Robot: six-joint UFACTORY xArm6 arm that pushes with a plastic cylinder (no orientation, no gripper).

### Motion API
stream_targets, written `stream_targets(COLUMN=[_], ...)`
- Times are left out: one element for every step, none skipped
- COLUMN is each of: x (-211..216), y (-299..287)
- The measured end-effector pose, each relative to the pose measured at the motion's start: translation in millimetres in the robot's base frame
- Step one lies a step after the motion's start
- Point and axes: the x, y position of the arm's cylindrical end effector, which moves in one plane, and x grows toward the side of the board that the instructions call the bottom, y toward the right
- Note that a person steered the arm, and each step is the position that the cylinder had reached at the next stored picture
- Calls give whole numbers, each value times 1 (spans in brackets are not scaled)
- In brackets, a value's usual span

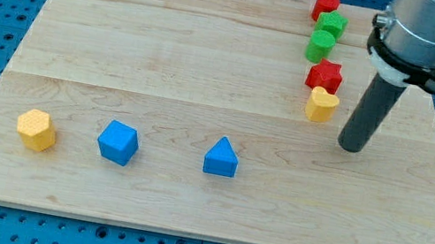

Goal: Move the arm to the bottom of the yellow hexagon

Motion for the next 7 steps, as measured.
stream_targets(x=[0,6,6,17,14,8,46], y=[-35,-27,-26,-159,-291,-382,-439])
